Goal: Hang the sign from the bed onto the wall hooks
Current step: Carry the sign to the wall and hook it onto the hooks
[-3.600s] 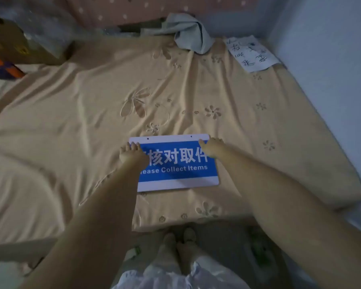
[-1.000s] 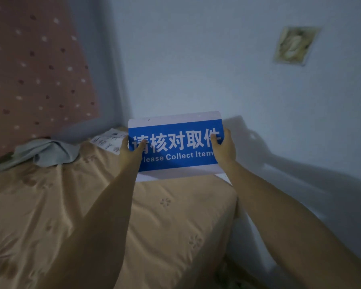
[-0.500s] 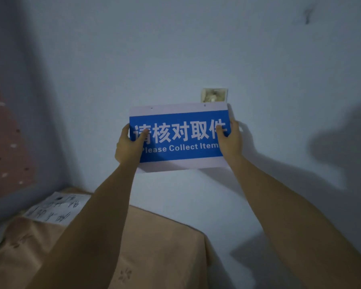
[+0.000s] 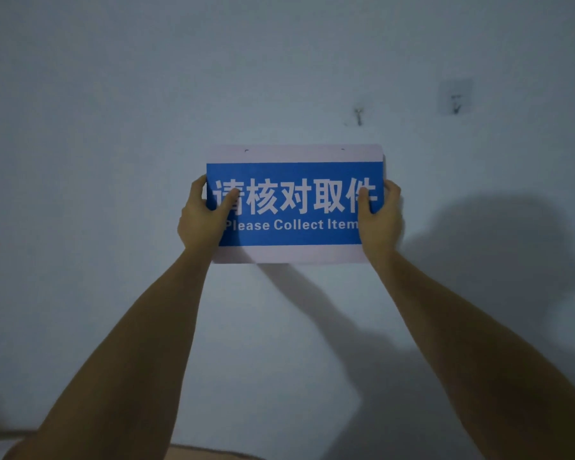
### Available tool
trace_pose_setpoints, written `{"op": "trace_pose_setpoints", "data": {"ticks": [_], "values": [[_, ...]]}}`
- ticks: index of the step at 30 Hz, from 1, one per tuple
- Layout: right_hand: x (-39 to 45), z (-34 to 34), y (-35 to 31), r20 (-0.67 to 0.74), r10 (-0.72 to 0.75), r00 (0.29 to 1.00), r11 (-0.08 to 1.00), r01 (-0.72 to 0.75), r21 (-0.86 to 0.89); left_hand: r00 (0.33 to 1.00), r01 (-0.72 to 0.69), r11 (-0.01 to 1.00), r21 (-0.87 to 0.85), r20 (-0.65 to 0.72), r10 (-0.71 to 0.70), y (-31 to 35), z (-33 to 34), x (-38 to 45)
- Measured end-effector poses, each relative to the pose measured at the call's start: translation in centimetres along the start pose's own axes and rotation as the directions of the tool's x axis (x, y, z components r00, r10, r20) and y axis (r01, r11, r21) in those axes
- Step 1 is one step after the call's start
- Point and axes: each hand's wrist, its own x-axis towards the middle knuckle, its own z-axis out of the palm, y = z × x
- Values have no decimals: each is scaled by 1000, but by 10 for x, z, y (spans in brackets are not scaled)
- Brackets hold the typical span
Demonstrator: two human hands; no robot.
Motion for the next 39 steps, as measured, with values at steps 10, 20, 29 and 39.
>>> {"op": "trace_pose_setpoints", "data": {"ticks": [10, 20, 29, 39], "values": [[60, -88, 10, -168, -98, 981, 984, 71, -161, 985, -104, 981, -165, 116, 124, 65, 95, -6], [94, -135, 10, -245, -119, 962, 982, 78, -172, 971, -166, 948, -271, 124, 205, 99, 147, -8], [108, -132, 13, -213, -116, 970, 976, 71, -208, 969, -158, 962, -220, 153, 194, 107, 157, 0], [122, -128, 25, -205, -125, 971, 971, 77, -228, 970, -183, 965, -188, 124, 209, 96, 172, 5]]}}
